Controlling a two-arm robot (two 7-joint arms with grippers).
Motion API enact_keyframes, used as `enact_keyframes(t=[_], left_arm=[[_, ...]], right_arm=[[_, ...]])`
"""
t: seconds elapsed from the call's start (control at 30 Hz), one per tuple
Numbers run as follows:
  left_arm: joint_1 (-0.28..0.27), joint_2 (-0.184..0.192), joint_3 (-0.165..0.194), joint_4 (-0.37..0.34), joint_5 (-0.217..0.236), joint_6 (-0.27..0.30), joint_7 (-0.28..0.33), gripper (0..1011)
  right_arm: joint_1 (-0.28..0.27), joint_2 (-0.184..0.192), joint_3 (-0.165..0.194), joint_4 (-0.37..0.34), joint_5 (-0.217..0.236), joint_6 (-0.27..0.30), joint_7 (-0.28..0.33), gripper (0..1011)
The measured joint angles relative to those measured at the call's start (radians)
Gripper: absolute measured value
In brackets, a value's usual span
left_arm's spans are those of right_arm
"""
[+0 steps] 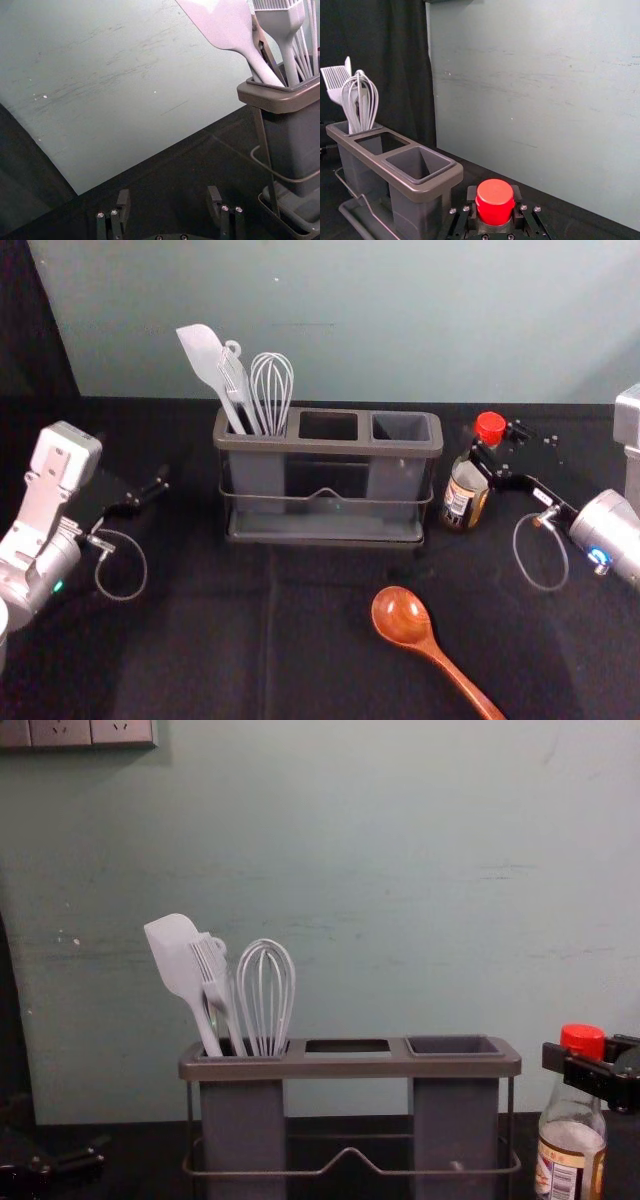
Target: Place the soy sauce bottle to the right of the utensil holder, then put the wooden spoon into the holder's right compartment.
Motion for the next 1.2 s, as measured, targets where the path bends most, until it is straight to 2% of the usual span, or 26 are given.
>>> enact_keyframes(t=[0.37, 0.6, 0.7, 1.03, 1.2], left_arm=[[0.0, 0.0, 0.0, 0.0, 0.0, 0.0, 0.0, 1005], [0.0, 0.0, 0.0, 0.0, 0.0, 0.0, 0.0, 1005], [0.0, 0.0, 0.0, 0.0, 0.0, 0.0, 0.0, 1005], [0.0, 0.0, 0.0, 0.0, 0.0, 0.0, 0.0, 1005], [0.0, 0.0, 0.0, 0.0, 0.0, 0.0, 0.0, 1005]], right_arm=[[-0.001, 0.001, 0.0, -0.001, -0.001, 0.001, -0.001, 383], [-0.002, 0.001, 0.0, -0.001, -0.002, 0.003, -0.002, 565], [-0.001, 0.001, 0.0, -0.001, -0.002, 0.003, -0.002, 695], [-0.001, 0.001, 0.0, -0.002, -0.001, 0.002, -0.003, 976], [-0.001, 0.001, 0.0, -0.002, -0.001, 0.002, -0.003, 1003]])
